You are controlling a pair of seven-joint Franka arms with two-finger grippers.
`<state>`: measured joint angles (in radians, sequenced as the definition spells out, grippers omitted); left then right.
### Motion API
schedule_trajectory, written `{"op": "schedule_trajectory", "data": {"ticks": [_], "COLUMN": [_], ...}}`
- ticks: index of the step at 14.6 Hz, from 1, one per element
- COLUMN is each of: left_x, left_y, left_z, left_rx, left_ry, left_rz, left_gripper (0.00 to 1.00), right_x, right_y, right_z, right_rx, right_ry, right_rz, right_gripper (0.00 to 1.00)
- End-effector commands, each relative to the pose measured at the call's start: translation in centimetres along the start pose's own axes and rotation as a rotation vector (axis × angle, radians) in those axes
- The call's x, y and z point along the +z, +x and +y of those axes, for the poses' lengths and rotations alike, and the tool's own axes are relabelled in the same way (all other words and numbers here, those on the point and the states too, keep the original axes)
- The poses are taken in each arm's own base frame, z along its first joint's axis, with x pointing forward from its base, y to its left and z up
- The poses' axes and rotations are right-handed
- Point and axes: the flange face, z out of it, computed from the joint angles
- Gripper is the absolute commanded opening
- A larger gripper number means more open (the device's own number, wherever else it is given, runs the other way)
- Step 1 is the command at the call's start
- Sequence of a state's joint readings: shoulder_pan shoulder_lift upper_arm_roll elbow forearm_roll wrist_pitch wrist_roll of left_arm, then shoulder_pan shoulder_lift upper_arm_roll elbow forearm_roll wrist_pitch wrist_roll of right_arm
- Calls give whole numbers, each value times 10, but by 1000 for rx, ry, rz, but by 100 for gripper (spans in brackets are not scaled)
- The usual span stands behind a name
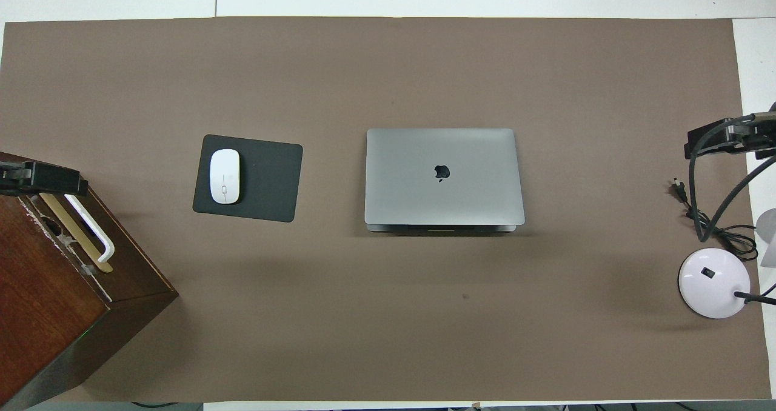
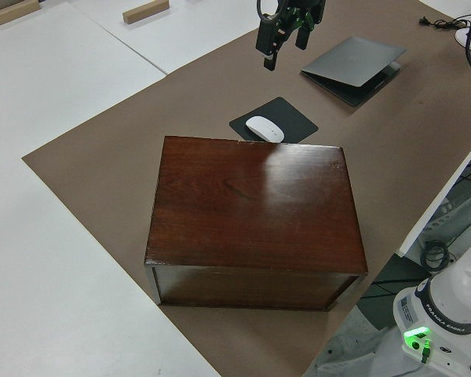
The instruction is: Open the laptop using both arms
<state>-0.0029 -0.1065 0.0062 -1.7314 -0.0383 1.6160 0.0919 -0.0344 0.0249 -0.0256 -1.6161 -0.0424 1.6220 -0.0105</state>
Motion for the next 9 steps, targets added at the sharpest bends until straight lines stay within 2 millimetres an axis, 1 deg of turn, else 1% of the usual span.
{"op": "schedule_trajectory", "data": {"ticks": [1,4,7,9], "left_x": [-1,-1,-4,-4], "left_y": [-3,-3,4,5], "left_z": [3,0,4,4], "left_rx": [-7,-6,2,6], "left_ry": [21,20,25,26], "left_rz": [22,27,77,79], "left_gripper": [100,100,100,100], "right_x": [-1,-1,-1,-1], "right_y": [-8,-8,-8,-8], "right_z": [2,2,2,1], "right_rx": [4,4,4,2], "right_ry": [22,22,22,22], "right_rz": [21,21,21,21], "right_gripper": [100,100,100,100]}}
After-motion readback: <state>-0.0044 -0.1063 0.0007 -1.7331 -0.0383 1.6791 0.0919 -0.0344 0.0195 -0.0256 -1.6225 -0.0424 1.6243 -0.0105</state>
